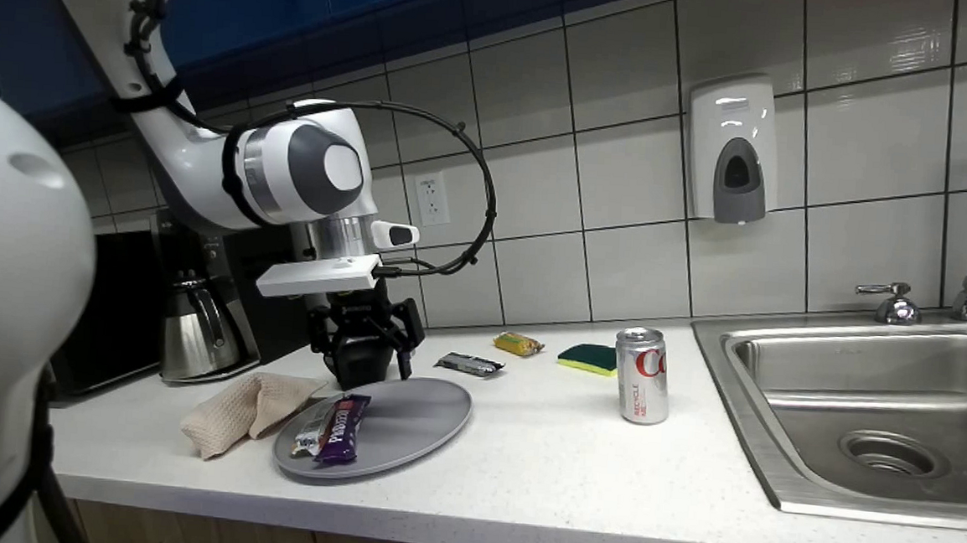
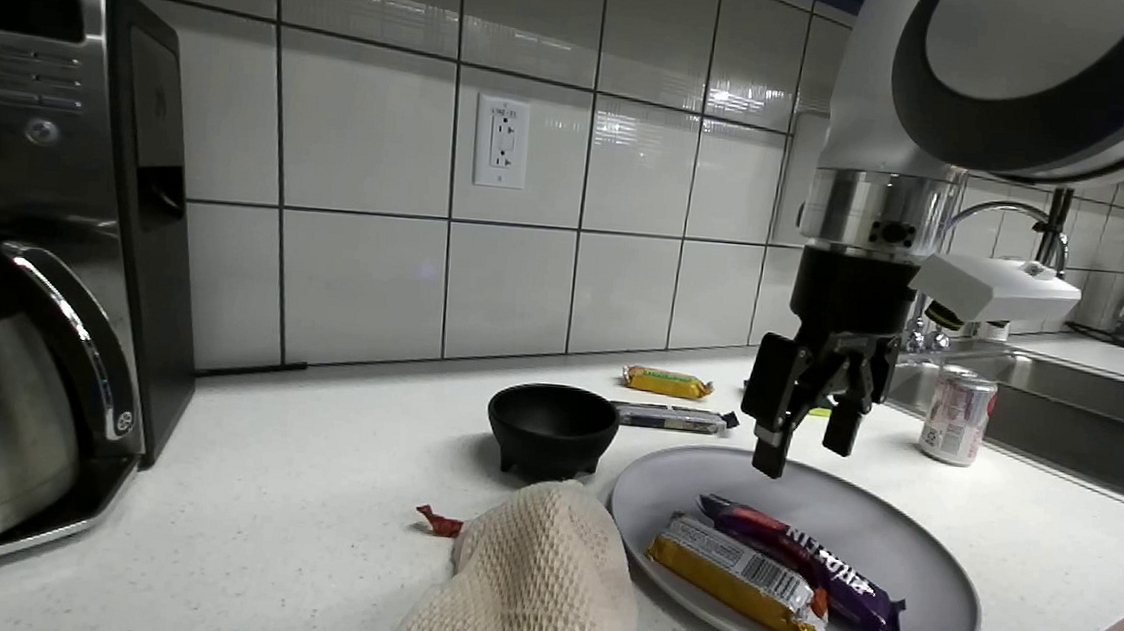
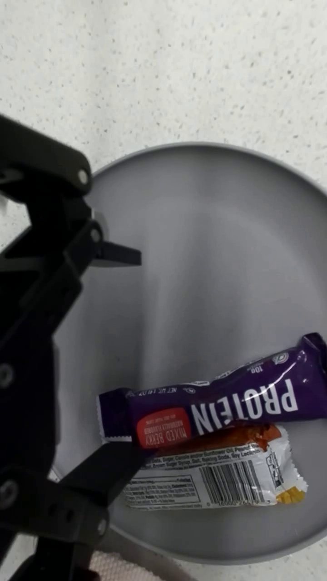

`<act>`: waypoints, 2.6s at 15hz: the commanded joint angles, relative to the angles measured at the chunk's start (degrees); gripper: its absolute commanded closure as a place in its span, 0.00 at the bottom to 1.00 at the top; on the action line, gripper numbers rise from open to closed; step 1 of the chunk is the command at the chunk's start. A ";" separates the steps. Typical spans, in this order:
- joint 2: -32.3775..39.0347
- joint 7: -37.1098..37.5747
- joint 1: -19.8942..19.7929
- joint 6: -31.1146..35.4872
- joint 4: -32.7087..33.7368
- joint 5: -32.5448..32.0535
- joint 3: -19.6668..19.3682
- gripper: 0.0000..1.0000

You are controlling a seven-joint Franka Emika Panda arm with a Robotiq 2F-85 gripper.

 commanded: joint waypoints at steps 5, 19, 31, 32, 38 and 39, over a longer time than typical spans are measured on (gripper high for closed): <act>-0.25 -0.26 -0.88 0.01 0.49 -0.47 0.07 0.00; 5.19 4.79 -4.55 0.03 10.32 -4.07 -2.68 0.00; 14.10 16.36 -3.99 0.96 19.38 -3.86 -5.34 0.00; 14.91 17.73 -3.73 1.03 20.02 -4.22 -5.65 0.00; 22.03 16.40 -3.72 1.07 25.16 -3.41 -6.13 0.00; 23.35 14.20 -4.17 0.53 26.32 -2.61 -5.67 0.00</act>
